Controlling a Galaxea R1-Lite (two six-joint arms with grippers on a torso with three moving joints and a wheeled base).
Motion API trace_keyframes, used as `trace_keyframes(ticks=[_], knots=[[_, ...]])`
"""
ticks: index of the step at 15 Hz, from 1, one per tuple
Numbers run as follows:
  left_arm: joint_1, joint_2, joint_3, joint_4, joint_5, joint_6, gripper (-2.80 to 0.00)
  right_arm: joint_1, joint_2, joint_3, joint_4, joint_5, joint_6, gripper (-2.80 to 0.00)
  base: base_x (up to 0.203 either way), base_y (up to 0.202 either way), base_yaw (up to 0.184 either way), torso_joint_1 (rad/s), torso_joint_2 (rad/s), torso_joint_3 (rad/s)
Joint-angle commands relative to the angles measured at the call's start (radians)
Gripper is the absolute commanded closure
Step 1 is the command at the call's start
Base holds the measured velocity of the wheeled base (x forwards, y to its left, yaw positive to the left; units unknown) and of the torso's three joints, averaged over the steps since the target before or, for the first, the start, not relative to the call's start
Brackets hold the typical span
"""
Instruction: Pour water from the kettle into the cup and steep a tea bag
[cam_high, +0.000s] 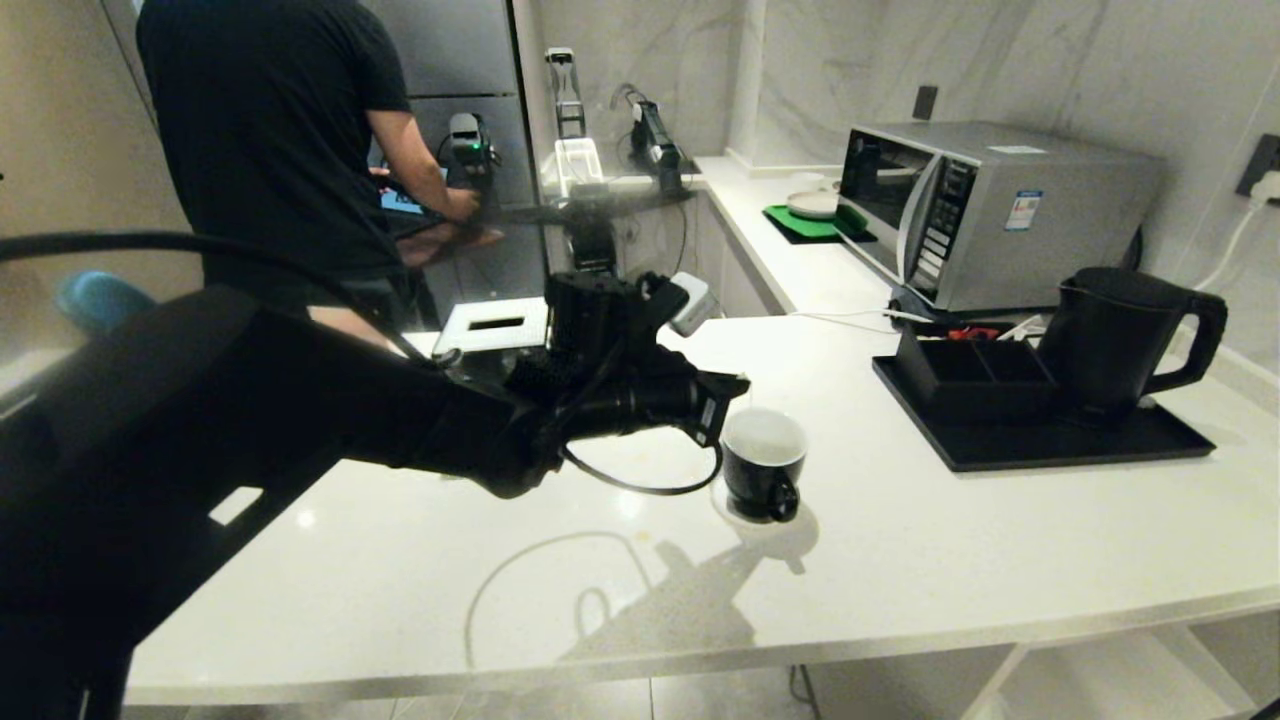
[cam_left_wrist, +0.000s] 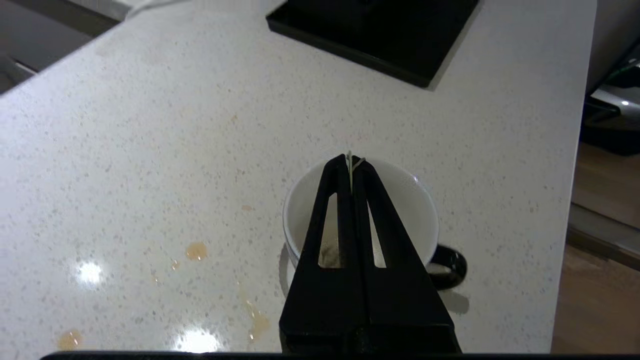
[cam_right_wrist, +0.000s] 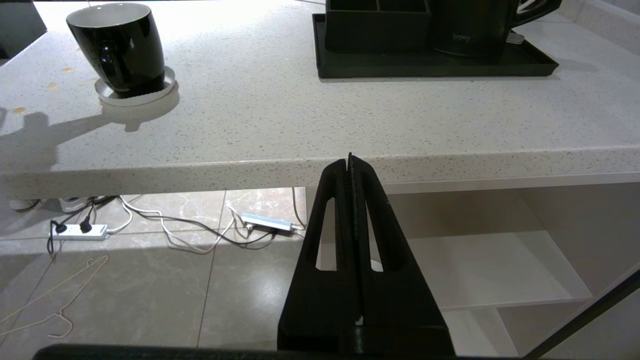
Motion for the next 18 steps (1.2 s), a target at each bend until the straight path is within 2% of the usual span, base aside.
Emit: trace_keyframes(ticks=[1,5,8,18], knots=[[0.0,0.021,-0.053,0.0,-0.002,0.001,0.0,0.001,0.0,0.0,0.0,0.0,0.0,0.0,0.0,0.0,0.0,0.0,0.0,0.0],[-0.004,0.107,-0.265,0.007,0.0,0.001,0.0,0.0,0.0,0.0,0.0,0.0,0.0,0.0,0.0,0.0,0.0,0.0,0.0,0.0],[-0.006,0.118,-0.401,0.115,-0.002,0.003,0.0,0.0,0.0,0.0,0.0,0.0,0.0,0.0,0.0,0.0,0.0,0.0,0.0,0.0],[0.039,-0.031,-0.43,0.135,-0.024,0.003,0.0,0.0,0.0,0.0,0.0,0.0,0.0,0.0,0.0,0.0,0.0,0.0,0.0,0.0]])
